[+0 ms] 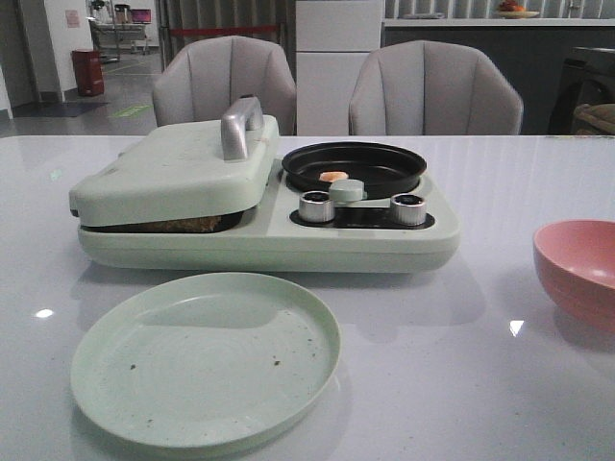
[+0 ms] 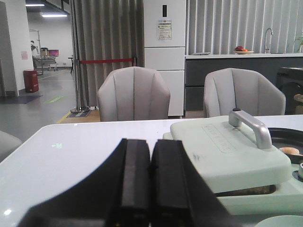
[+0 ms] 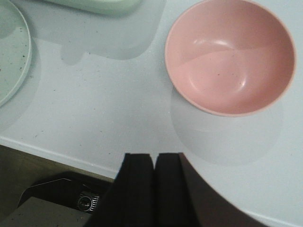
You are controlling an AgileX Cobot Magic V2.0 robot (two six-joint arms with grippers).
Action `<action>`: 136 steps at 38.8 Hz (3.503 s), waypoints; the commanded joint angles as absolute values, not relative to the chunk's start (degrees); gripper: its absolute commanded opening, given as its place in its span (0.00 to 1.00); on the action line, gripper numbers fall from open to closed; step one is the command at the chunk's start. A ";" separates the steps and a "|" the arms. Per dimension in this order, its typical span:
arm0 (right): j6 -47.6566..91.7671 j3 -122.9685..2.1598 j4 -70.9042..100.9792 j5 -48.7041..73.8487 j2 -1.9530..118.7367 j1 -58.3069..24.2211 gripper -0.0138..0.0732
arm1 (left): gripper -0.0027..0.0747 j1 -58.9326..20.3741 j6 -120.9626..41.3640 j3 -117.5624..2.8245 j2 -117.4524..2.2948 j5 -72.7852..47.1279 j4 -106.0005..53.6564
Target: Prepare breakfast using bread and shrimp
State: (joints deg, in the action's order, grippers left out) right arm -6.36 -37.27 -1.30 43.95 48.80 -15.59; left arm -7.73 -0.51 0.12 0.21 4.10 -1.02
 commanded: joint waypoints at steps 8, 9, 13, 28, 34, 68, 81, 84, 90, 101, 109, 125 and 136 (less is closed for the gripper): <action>-6.31 -38.87 -1.15 40.82 48.23 -15.60 0.20 | 0.16 -7.68 0.00 0.52 1.53 9.40 -0.91; -6.31 -38.87 -1.15 40.82 48.23 -15.60 0.20 | 0.16 -7.55 0.00 0.52 1.53 9.40 -0.91; -6.31 -38.87 -1.15 40.82 48.23 -15.60 0.20 | 0.16 -7.05 0.00 0.52 1.53 9.40 -0.91; -6.31 -38.87 -1.15 40.82 48.23 -15.60 0.20 | 0.16 -3.95 0.00 0.52 1.53 9.40 -0.91; -6.31 -38.87 -1.15 40.82 48.23 -15.60 0.20 | 0.16 -5.07 0.00 0.52 1.42 9.40 -0.91; -6.10 -38.87 -1.55 40.81 48.23 -15.60 0.20 | 0.16 -5.07 0.00 0.52 1.42 9.40 -0.91; -3.40 -38.75 -5.55 36.21 39.12 -9.18 0.20 | 0.16 -5.07 0.00 0.52 1.42 9.40 -0.91; -2.07 -38.75 -5.62 35.48 35.59 -6.03 0.20 | 0.16 -5.07 0.00 0.52 1.42 9.40 -0.91; 0.00 -33.72 -5.57 29.77 26.09 0.30 0.20 | 0.16 -5.07 0.00 0.52 1.42 9.40 -0.91; 0.00 -10.78 -1.31 16.83 7.10 4.64 0.20 | 0.16 -5.07 0.00 0.52 1.42 9.40 -0.91; 0.00 0.39 0.00 10.76 -1.86 5.03 0.20 | 0.16 -5.07 0.00 0.52 1.42 9.40 -0.91; 0.00 0.58 0.68 0.00 -1.87 5.03 0.20 | 0.16 -5.07 0.00 0.52 1.32 9.40 -0.91; 0.00 0.58 6.62 0.00 -1.92 4.95 0.20 | 0.16 -5.07 0.00 0.52 1.32 9.40 -0.91</action>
